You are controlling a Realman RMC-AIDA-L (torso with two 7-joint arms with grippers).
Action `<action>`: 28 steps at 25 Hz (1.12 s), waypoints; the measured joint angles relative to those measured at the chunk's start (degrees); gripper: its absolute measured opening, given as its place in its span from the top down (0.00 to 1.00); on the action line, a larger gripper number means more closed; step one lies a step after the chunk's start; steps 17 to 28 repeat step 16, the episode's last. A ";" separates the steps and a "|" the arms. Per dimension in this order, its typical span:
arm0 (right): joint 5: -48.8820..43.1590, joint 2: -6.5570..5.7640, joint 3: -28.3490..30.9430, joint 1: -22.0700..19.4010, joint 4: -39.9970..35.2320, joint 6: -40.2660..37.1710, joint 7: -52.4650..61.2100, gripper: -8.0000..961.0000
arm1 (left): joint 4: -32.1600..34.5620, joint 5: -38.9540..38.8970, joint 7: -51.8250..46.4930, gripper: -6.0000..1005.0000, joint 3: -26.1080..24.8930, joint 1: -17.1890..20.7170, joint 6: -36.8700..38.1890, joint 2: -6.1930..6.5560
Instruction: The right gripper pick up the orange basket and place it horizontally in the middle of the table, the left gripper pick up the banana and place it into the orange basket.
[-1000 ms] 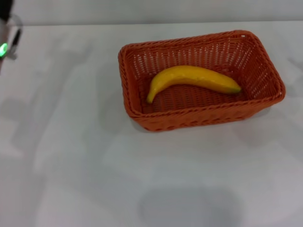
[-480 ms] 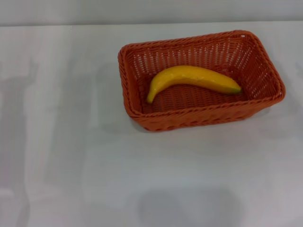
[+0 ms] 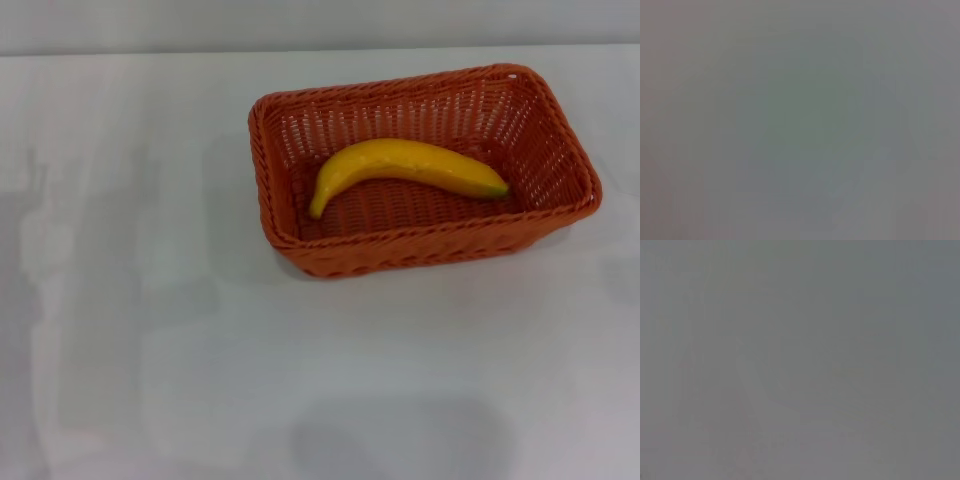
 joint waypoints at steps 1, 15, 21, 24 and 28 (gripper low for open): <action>0.00 0.00 0.04 -0.12 0.12 0.08 -0.03 0.11 | 0.00 -0.07 0.03 0.15 0.00 0.15 -0.10 0.00; 0.00 -0.06 1.23 -2.69 1.15 0.52 -0.13 0.11 | 0.08 0.34 0.19 0.15 0.10 0.30 -2.25 0.00; -0.01 -0.06 1.41 -3.00 1.14 0.32 -0.15 0.11 | 0.09 0.34 0.22 0.15 0.10 0.33 -2.14 0.00; -0.01 -0.06 1.41 -3.00 1.14 0.32 -0.15 0.11 | 0.09 0.34 0.22 0.15 0.10 0.33 -2.14 0.00; -0.01 -0.06 1.41 -3.00 1.14 0.32 -0.15 0.11 | 0.09 0.34 0.22 0.15 0.10 0.33 -2.14 0.00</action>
